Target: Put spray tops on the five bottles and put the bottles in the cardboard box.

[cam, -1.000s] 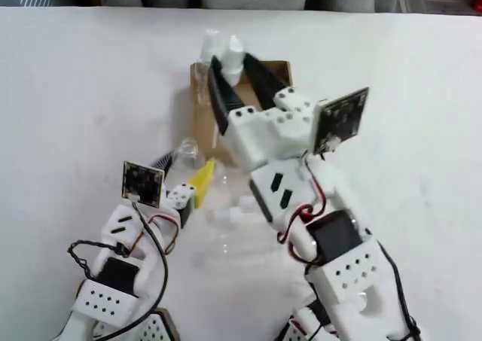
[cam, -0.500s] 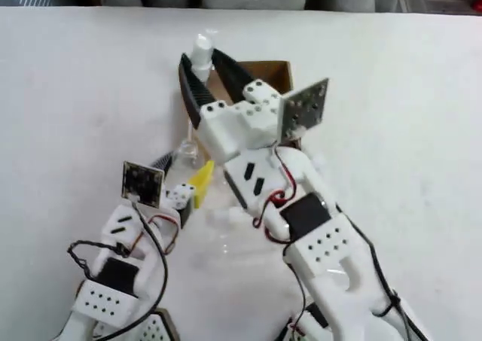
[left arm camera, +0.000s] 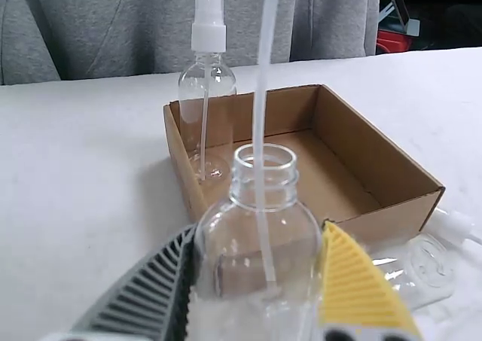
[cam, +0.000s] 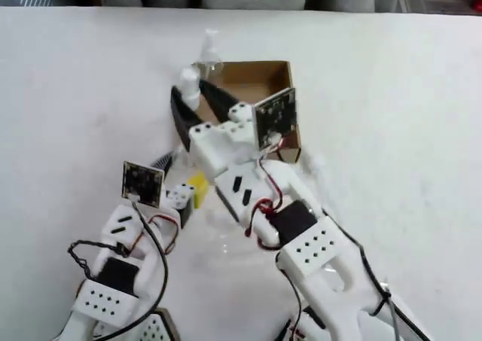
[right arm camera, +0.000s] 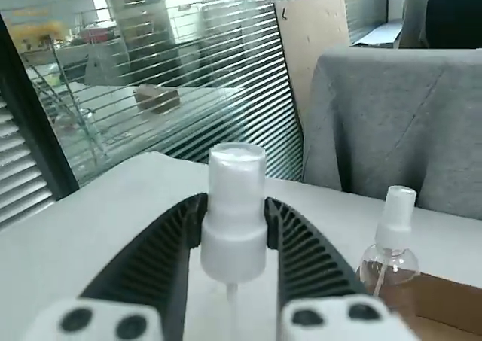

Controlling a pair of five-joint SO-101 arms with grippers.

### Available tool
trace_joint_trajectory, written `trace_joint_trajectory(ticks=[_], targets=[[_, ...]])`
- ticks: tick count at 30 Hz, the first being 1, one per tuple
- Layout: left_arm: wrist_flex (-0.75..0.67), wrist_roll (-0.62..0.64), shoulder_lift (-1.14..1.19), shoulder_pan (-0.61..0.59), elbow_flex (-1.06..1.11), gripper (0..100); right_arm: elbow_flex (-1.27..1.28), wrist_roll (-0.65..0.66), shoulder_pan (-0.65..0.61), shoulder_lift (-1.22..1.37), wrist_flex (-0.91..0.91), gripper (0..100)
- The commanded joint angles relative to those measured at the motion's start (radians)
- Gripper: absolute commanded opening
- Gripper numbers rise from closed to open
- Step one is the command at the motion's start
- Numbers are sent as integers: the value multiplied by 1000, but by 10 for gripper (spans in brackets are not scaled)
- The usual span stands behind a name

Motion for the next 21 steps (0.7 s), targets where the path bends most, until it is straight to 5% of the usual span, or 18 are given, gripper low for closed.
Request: trace_joint_trajectory(ticks=[1,21], targets=[[3,-11,-13,7,-5,23,15,-11,-10,1,-25,17],[0,-11,-13,5,-5,23,199,-11,-79,-116,-25,17]])
